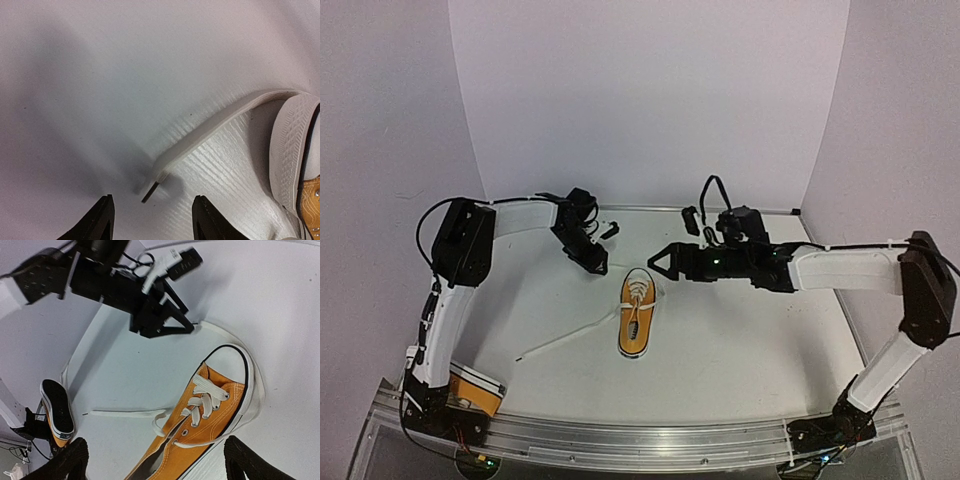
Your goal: Tie the shoes
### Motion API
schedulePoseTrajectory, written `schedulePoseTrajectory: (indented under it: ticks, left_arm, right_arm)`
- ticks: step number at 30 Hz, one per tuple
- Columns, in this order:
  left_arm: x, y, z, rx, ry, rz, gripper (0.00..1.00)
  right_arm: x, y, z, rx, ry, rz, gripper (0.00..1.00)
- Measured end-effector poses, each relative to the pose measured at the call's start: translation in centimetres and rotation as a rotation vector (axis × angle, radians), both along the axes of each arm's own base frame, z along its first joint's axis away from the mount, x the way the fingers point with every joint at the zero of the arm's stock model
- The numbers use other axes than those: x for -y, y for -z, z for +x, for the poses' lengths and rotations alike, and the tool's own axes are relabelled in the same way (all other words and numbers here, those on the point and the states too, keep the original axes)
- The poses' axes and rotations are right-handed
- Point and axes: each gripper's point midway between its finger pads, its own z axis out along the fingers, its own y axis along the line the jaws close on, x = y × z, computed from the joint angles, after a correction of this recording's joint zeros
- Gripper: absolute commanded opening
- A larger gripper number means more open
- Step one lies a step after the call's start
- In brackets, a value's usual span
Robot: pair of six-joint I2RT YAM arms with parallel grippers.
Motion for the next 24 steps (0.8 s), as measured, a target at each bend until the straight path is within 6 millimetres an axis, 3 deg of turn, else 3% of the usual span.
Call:
schedulePoseTrajectory:
  ticks: [4,6,8,12,16,19,21,24]
  left_arm:
    - [1.3,0.4,-0.2,0.022,0.062,0.017,0.38]
    - [2.2,0.5,-0.2,0.042,0.096,0.025,0.18]
    - [3.0,0.9,-0.2,0.052,0.120,0.033,0.04]
    - [5.7,0.6,0.5,0.093,0.150,0.001,0.00]
    - [8.5,-0.2,-0.7,0.104,0.183,-0.055,0.00]
    - [10.4,-2.3,-1.8,0.125,0.194,-0.131,0.00]
    - [11.3,-4.9,-2.9,0.136,0.209,-0.195,0.00]
    - [12.1,-9.9,-4.5,0.175,0.243,-0.288,0.00]
  right_arm:
    - [2.2,-2.7,-0.8,0.059,0.059,0.018,0.98]
    - [3.4,-3.7,-1.0,0.083,0.101,0.011,0.98]
    - [4.7,-4.7,-1.1,0.112,0.146,-0.003,0.98]
    - [6.4,-5.4,-1.2,0.154,0.194,-0.042,0.98]
    - [7.2,-4.0,-1.5,0.153,0.204,-0.102,0.98]
    - [7.5,-3.1,-1.7,0.150,0.191,-0.141,0.95]
    - [7.5,-3.0,-1.8,0.163,0.177,-0.153,0.92]
    - [7.5,-3.0,-1.9,0.187,0.151,-0.174,0.78]
